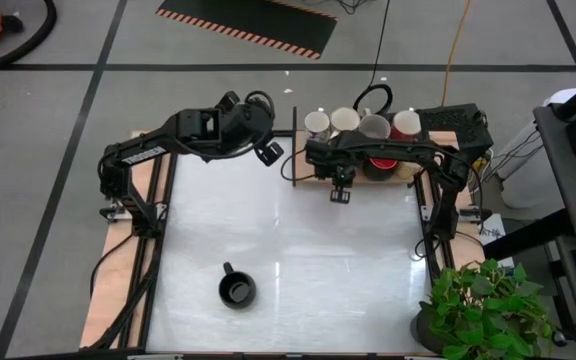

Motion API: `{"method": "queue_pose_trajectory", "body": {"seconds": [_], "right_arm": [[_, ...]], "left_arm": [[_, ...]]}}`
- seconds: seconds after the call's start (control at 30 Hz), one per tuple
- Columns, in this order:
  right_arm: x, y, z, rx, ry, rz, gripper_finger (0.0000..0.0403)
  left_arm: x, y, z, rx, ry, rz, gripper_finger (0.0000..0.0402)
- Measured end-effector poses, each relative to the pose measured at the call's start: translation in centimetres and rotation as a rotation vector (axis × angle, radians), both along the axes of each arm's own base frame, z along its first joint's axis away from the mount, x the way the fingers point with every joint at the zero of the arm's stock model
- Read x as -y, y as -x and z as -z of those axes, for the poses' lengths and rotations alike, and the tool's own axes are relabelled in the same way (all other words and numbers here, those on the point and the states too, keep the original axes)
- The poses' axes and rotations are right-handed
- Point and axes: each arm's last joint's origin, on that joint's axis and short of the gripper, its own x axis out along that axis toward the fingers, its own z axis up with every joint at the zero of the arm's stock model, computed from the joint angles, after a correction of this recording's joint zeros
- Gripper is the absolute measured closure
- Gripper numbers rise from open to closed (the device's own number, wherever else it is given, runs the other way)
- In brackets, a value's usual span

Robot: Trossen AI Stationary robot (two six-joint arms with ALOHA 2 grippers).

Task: Place coffee mugs
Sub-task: Put the pink mug on the shelf, then put the black mug on the shelf

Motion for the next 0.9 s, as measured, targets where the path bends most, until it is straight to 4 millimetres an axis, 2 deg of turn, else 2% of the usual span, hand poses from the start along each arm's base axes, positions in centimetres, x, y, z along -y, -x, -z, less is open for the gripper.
{"method": "queue_pose_trajectory", "body": {"seconds": [0.23,0.4,0.5,0.7,0.8,0.9], "right_arm": [[-0.6,0.8,-0.4,-0.065,-0.008,0.109,0.0403],[-1.1,1.7,-2.8,0.048,-0.022,0.203,0.0403],[-1.6,2.4,-5.2,0.178,-0.008,0.249,0.0403],[-1.9,4.0,-9.5,0.429,0.132,0.262,0.0403],[-2.0,5.0,-10.7,0.506,0.207,0.25,0.0403],[-2.1,5.9,-10.7,0.572,0.224,0.251,0.0403]], "left_arm": [[0.5,-0.3,0.8,-0.014,0.061,0.05,0.0268],[2.1,-0.2,1.5,-0.025,0.253,0.141,0.0268],[3.9,0.4,2.4,-0.095,0.384,0.153,0.0268],[8.8,1.7,5.8,-0.371,0.462,0.197,0.0268],[10.4,2.2,7.5,-0.428,0.602,0.152,0.026],[12.3,2.3,9.2,-0.457,0.759,0.093,0.0232]]}}
